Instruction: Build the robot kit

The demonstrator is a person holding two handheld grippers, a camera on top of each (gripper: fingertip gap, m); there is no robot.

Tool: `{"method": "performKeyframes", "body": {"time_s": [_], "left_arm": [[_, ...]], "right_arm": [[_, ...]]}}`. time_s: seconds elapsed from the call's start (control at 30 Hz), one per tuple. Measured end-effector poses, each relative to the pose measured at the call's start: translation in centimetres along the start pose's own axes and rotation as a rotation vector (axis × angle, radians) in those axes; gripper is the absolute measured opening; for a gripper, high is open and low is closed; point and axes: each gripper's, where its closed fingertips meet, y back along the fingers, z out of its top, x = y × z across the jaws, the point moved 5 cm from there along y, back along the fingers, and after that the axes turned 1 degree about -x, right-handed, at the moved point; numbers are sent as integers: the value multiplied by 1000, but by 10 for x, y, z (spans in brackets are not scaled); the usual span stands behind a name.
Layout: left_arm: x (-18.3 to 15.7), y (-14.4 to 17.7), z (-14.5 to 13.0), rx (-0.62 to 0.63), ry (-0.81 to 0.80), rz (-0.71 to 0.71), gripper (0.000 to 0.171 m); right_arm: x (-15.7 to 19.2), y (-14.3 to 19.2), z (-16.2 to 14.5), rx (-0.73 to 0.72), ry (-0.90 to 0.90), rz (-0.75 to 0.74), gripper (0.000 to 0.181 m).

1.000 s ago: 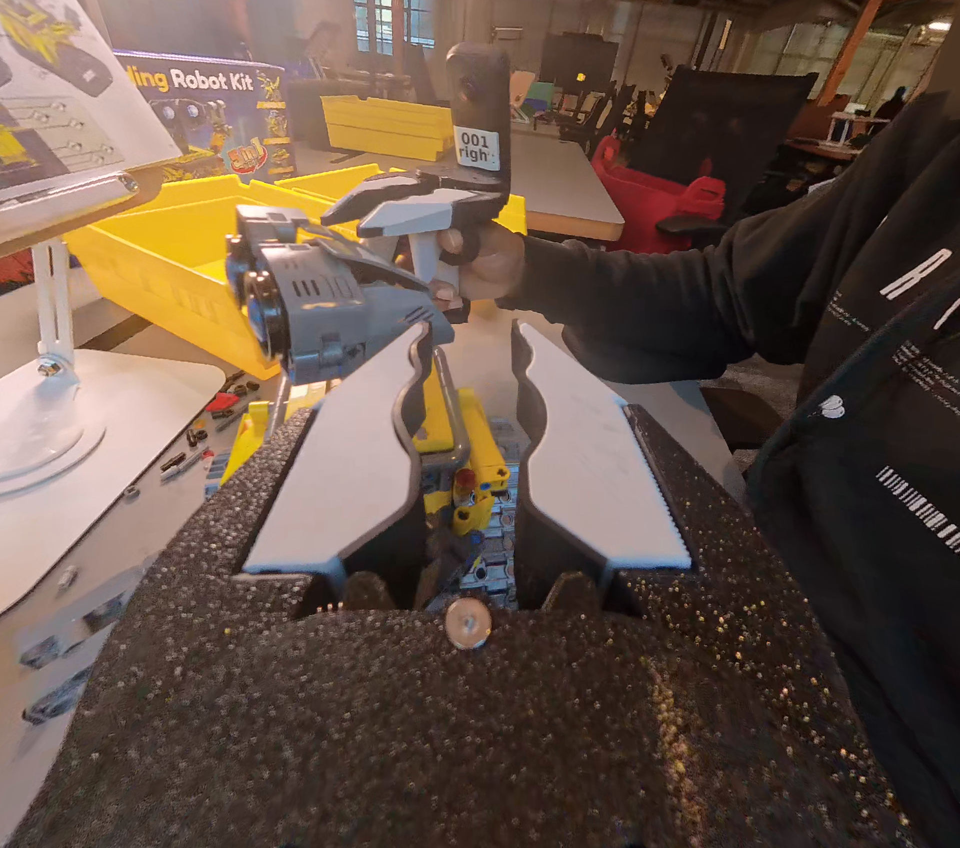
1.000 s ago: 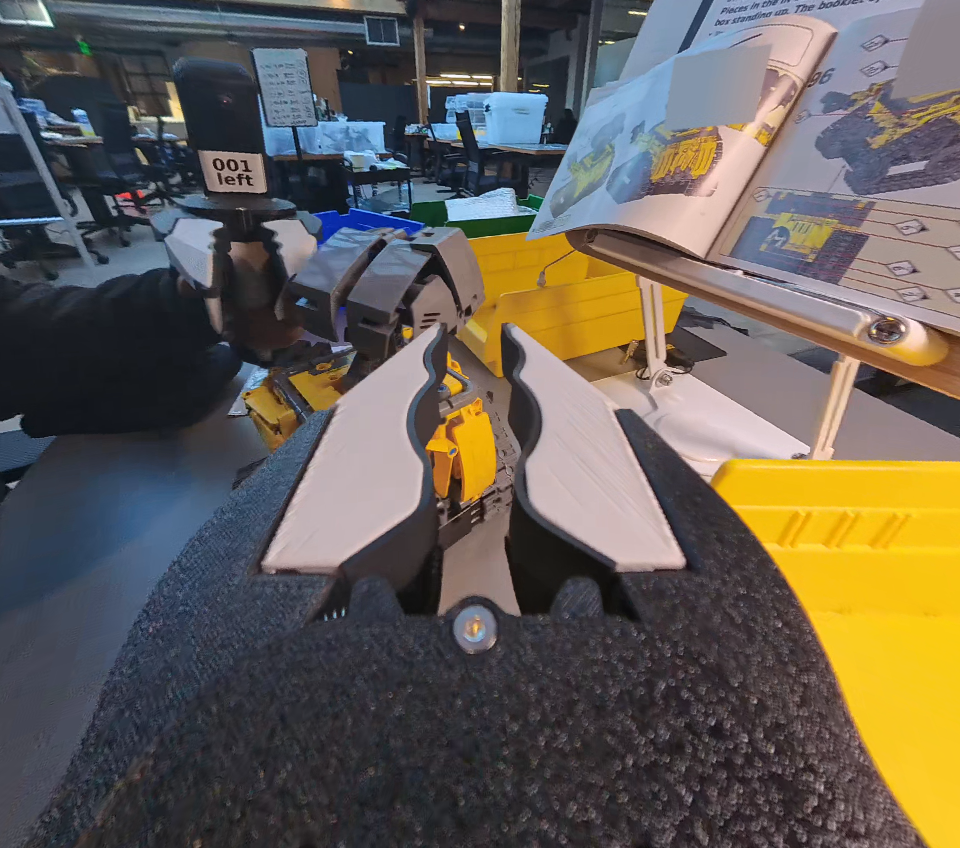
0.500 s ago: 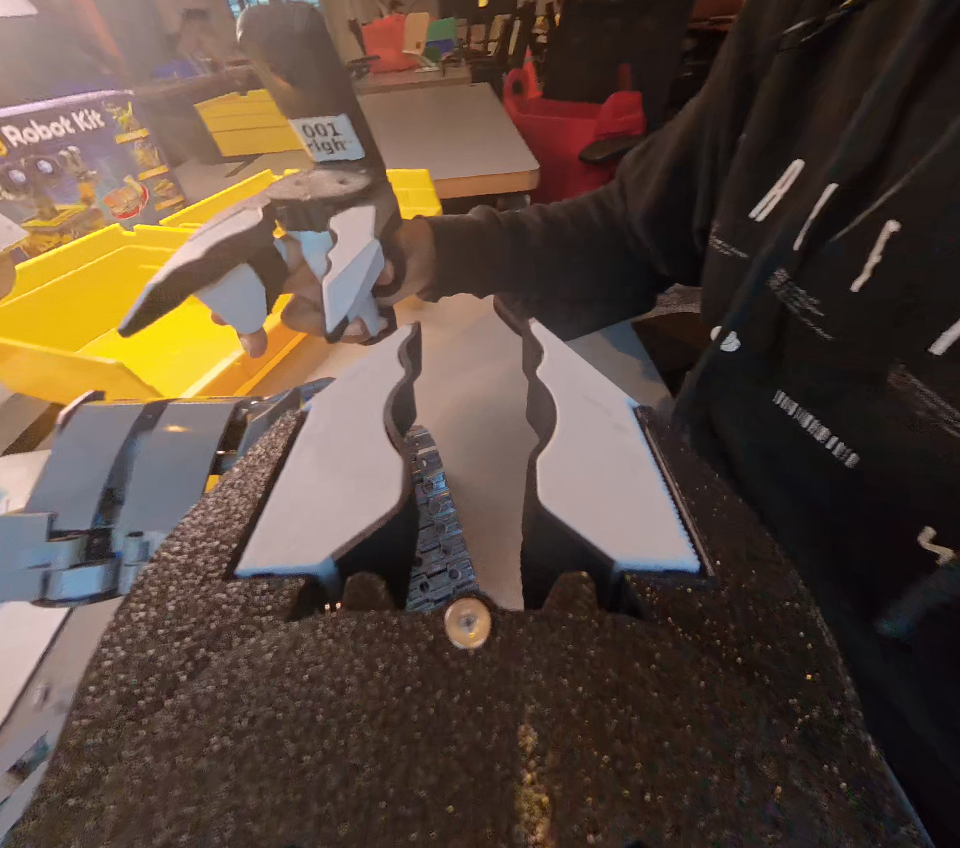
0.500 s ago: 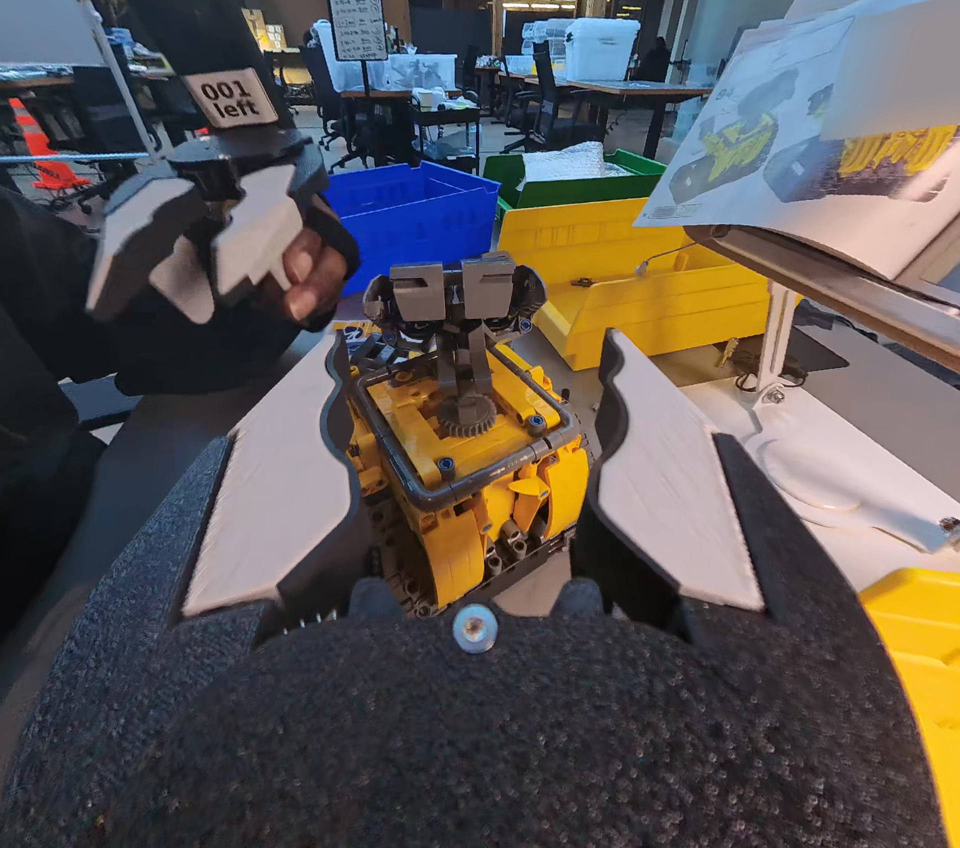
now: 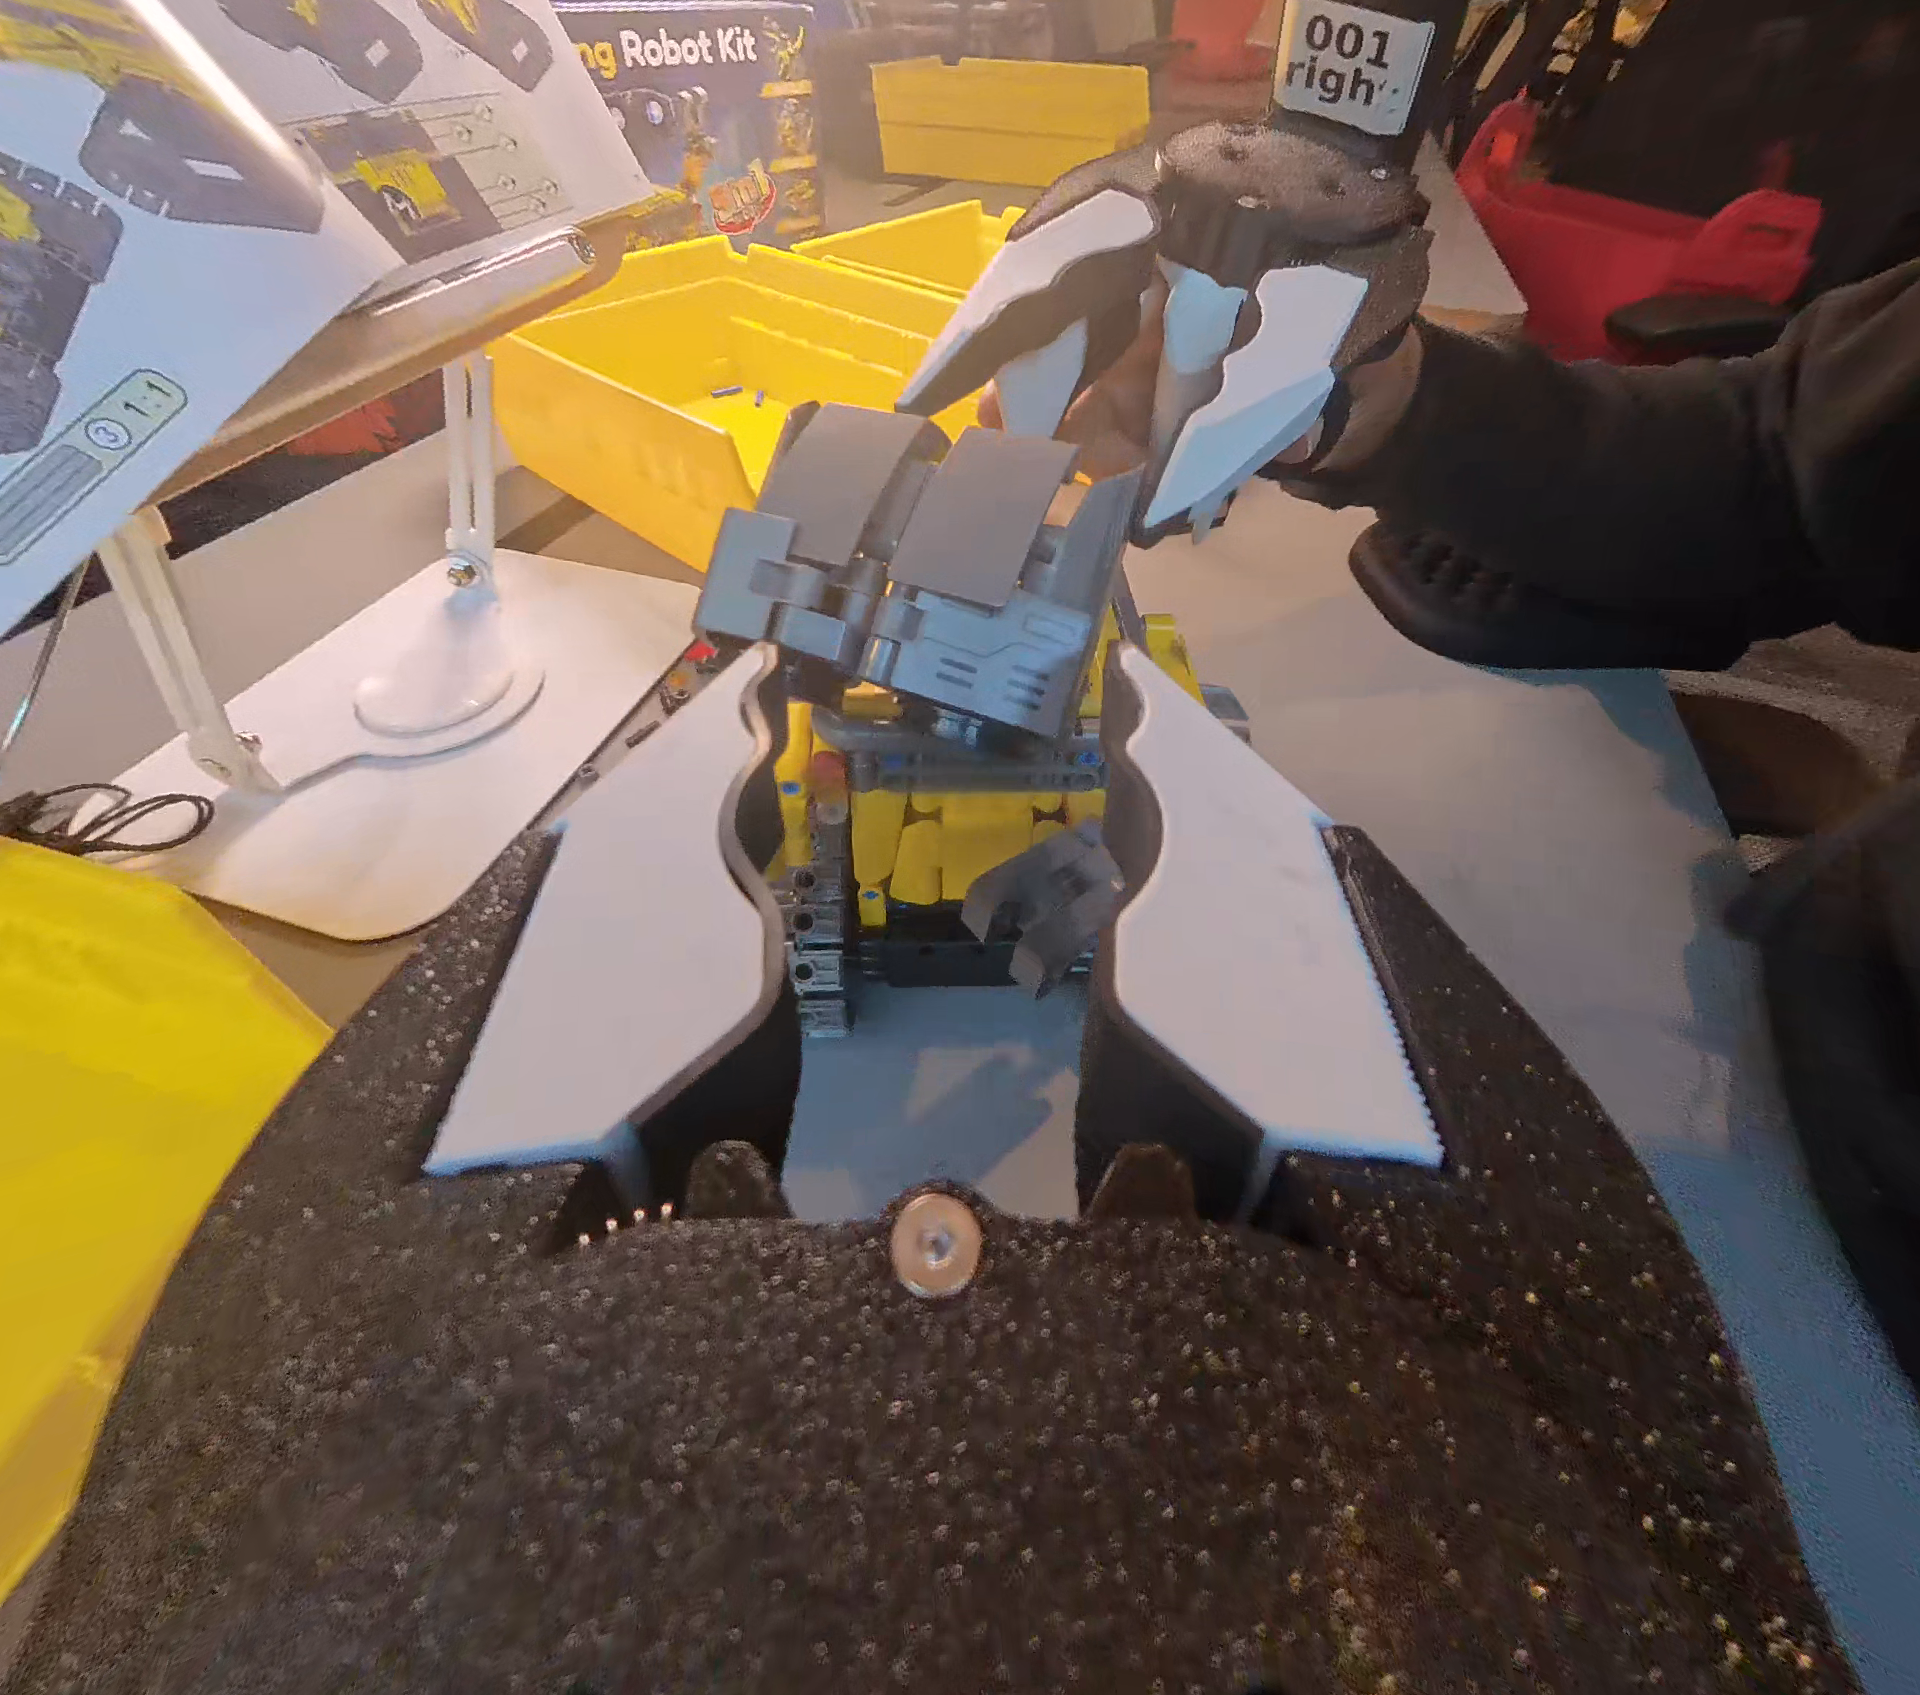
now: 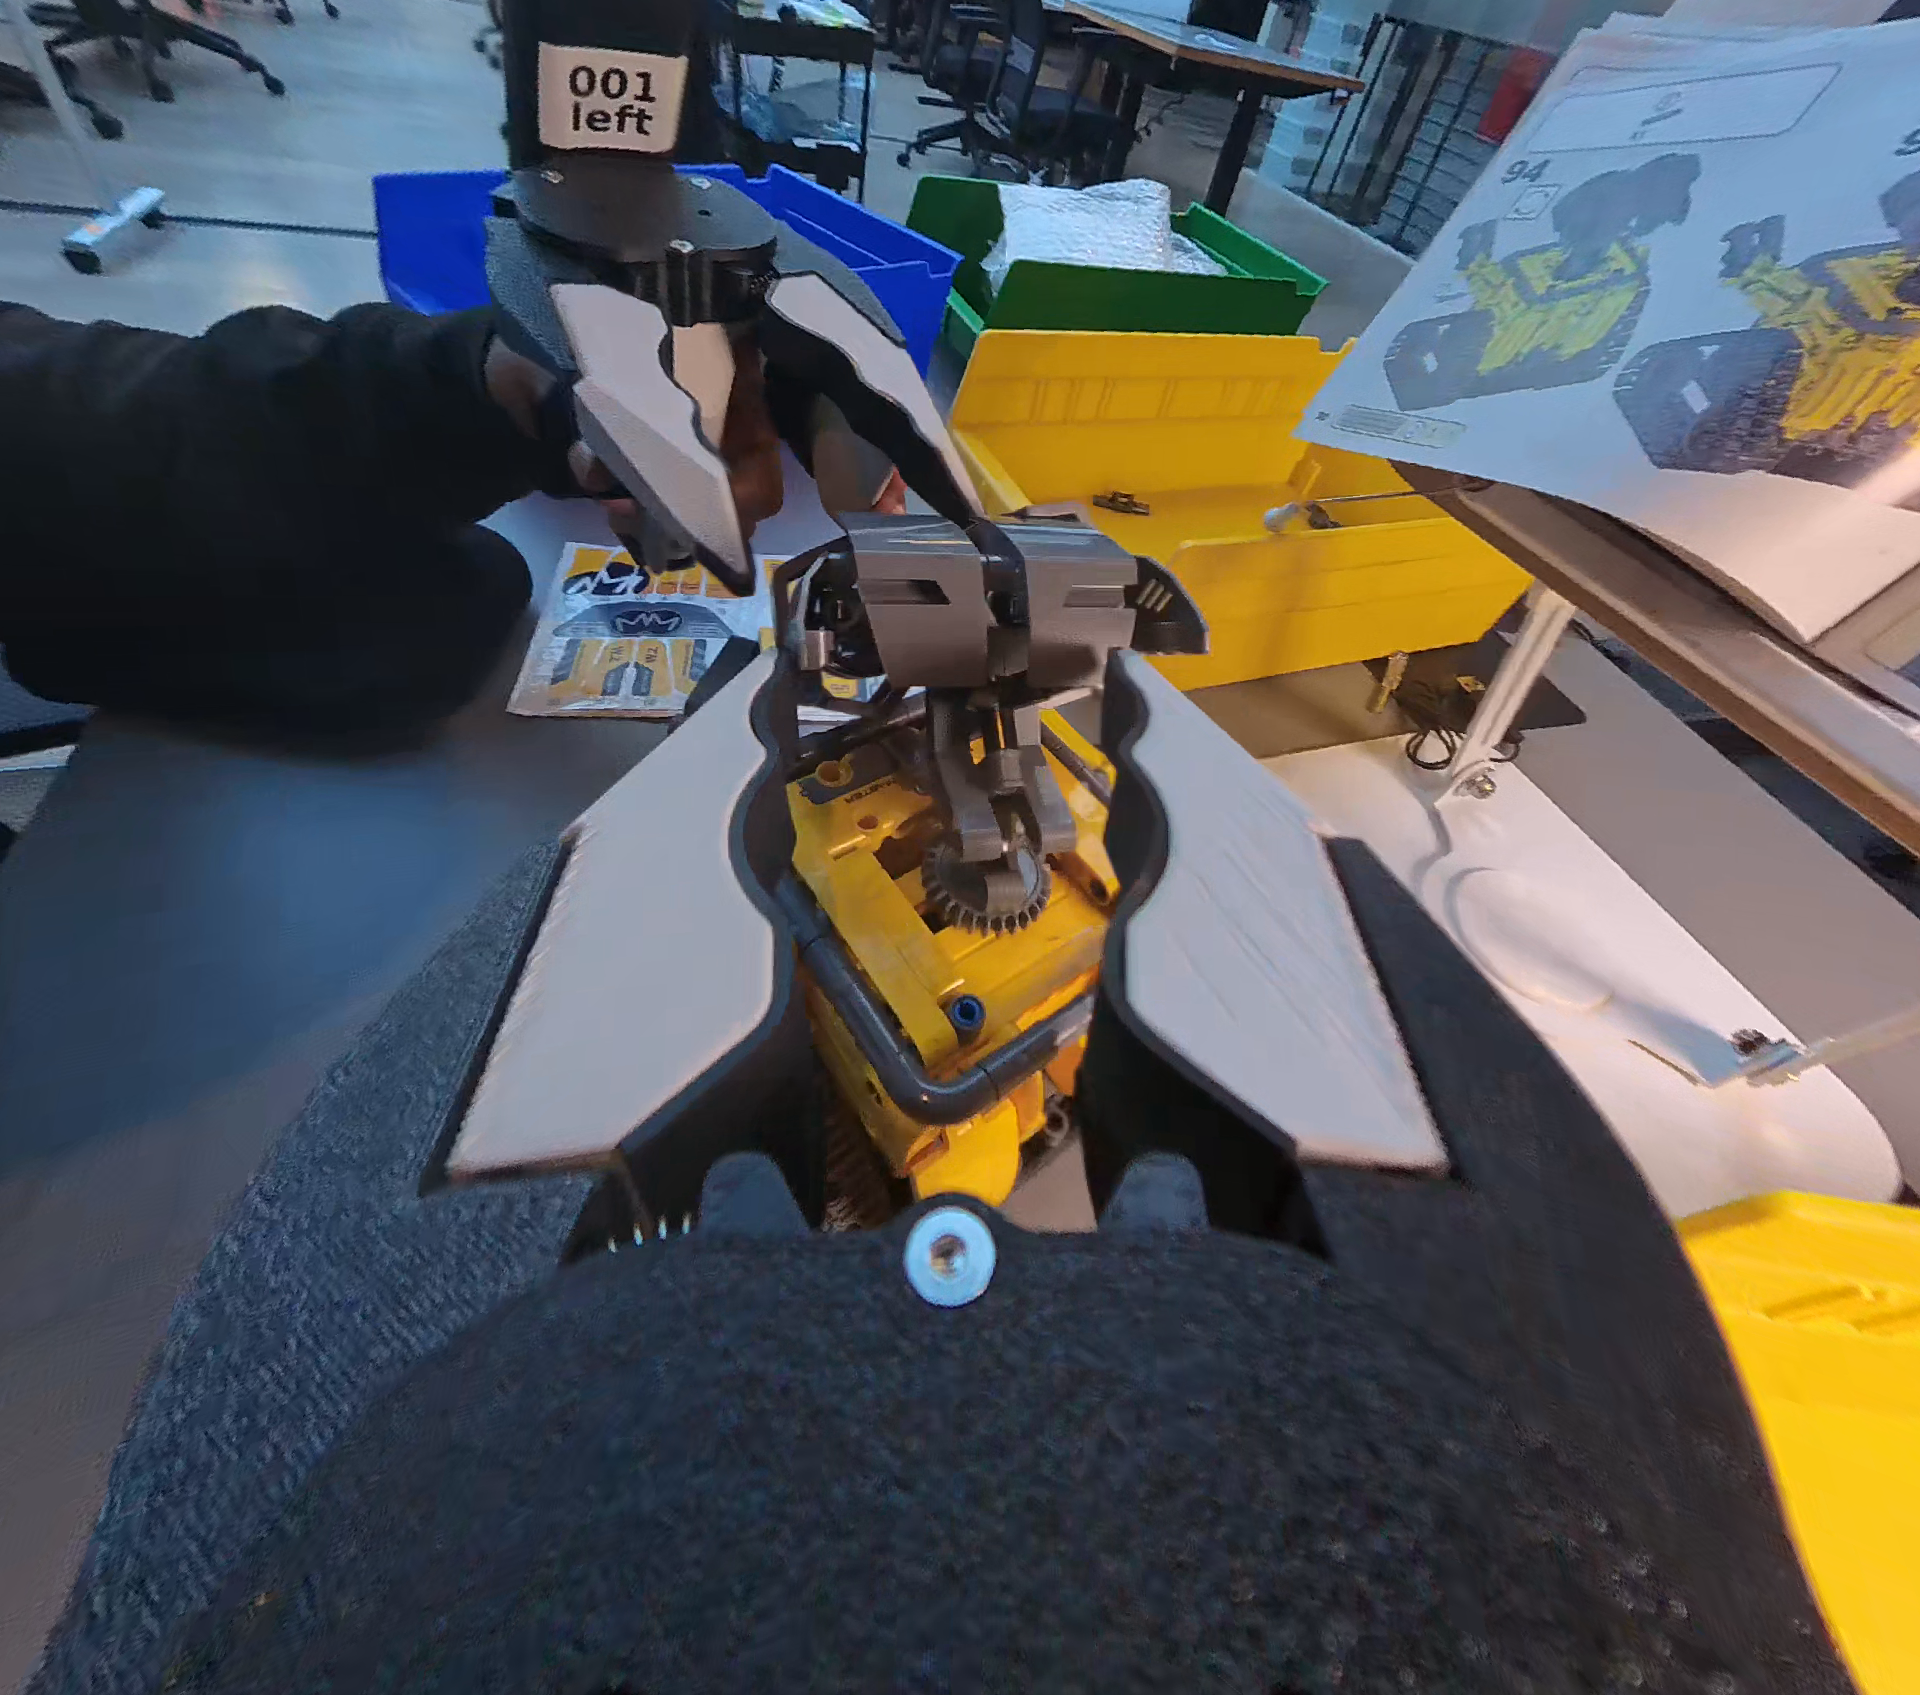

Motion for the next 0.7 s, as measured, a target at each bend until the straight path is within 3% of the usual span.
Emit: {"method": "performKeyframes", "body": {"time_s": [0.07, 0.27, 0.4, 0.5, 0.7], "left_arm": [[-4, 3, 2, -6, -10, -24, 54], [-12, 10, 3, -46, -9, -124, 34], [-3, 14, -2, -32, -2, -102, 40], [7, 21, -7, -26, 28, -81, 44], [18, 17, -26, 69, 16, -15, 49]], "right_arm": [[1, 5, -2, -20, -18, 63, 49], [-4, 21, -9, -99, -75, 154, 43], [-6, 28, -14, -100, -76, 158, 40], [-9, 36, -15, -107, -89, 168, 48], [-16, 38, -43, 26, -48, 116, 68]]}}
